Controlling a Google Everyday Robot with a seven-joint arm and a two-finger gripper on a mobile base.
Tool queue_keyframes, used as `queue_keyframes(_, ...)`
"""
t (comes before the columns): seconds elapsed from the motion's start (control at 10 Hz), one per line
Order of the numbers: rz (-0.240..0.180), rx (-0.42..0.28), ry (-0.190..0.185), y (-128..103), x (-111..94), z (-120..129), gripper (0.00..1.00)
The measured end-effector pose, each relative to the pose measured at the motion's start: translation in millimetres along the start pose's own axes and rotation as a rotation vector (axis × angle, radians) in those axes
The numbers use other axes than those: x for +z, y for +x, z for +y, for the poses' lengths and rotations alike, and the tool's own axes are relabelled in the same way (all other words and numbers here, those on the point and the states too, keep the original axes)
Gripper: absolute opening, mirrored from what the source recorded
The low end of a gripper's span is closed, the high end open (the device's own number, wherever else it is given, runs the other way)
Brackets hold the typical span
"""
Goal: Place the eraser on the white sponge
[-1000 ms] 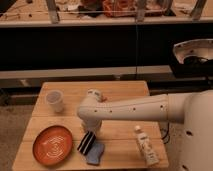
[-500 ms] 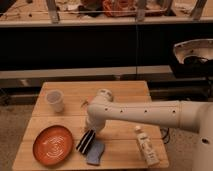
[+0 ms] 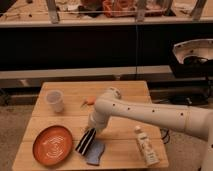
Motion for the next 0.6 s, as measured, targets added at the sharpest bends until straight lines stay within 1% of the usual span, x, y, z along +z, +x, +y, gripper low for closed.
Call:
queue_keyframes(0.1, -0.044, -0.022, -0.002, -4, 0, 0, 0.04)
queue_keyframes(0.2, -0.085, -0.047, -0.023, -8, 1, -1, 0.04)
queue_keyframes(0.3, -0.115, -0.071, -0.052, -11, 3, -3, 0.04)
queue_keyframes(0.4, -0.14, -0.095, -0.084, -14, 6, -4, 0.04)
queue_keyframes(0.6, -0.172, -0.116, -0.138, -19, 14, -2, 0.04)
